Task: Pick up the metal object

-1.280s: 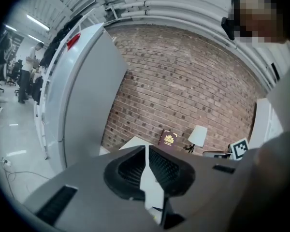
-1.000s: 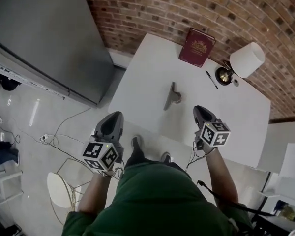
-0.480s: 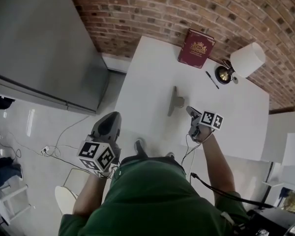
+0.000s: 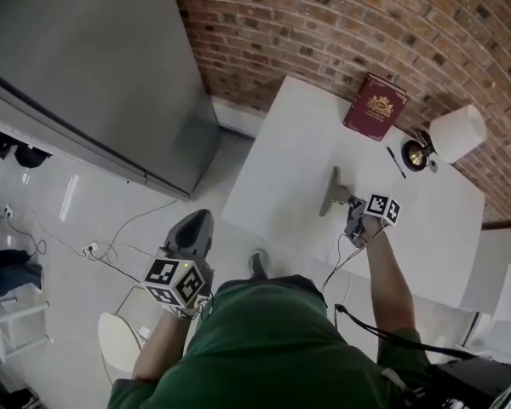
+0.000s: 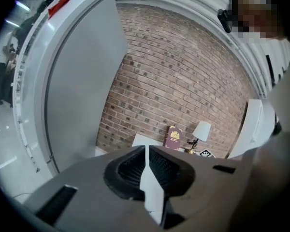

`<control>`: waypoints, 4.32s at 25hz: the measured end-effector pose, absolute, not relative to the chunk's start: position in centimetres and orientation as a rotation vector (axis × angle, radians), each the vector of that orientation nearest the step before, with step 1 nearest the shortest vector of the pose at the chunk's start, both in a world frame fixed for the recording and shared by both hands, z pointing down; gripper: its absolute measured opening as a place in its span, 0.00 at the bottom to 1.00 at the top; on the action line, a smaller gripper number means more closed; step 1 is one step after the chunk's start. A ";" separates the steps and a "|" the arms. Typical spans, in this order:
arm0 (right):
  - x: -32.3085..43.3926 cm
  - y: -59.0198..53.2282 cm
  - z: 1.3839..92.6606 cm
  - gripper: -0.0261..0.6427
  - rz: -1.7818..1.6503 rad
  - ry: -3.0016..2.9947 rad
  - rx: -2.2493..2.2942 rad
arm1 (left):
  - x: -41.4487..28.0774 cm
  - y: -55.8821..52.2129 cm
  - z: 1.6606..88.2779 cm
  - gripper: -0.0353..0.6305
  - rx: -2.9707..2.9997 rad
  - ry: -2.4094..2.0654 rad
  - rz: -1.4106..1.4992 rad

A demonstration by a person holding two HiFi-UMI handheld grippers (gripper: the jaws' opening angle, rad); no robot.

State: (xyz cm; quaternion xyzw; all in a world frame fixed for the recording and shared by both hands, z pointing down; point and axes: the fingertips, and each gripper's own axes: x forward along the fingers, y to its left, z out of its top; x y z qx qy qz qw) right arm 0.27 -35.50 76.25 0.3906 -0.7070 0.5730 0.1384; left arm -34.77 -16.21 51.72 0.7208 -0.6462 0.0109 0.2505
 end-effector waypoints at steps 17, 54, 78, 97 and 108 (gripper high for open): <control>-0.7 -29.0 71.2 0.06 1.536 -2.156 0.976 | -28.1 -17.5 53.6 0.08 2.023 -1.545 0.016; 11.5 -24.7 35.8 0.06 0.367 -2.791 1.366 | -9.8 -22.4 45.3 0.08 2.313 -1.378 -0.084; 13.7 -24.4 31.1 0.06 0.161 -2.808 1.484 | -9.7 -22.3 47.2 0.08 2.266 -1.369 -0.024; 13.3 -25.1 32.8 0.06 0.412 -2.872 1.409 | -10.2 -22.1 47.6 0.08 2.238 -1.366 -0.034; 12.7 -25.3 36.0 0.06 0.514 -2.852 1.382 | -11.5 -22.0 48.2 0.08 2.185 -1.394 -0.057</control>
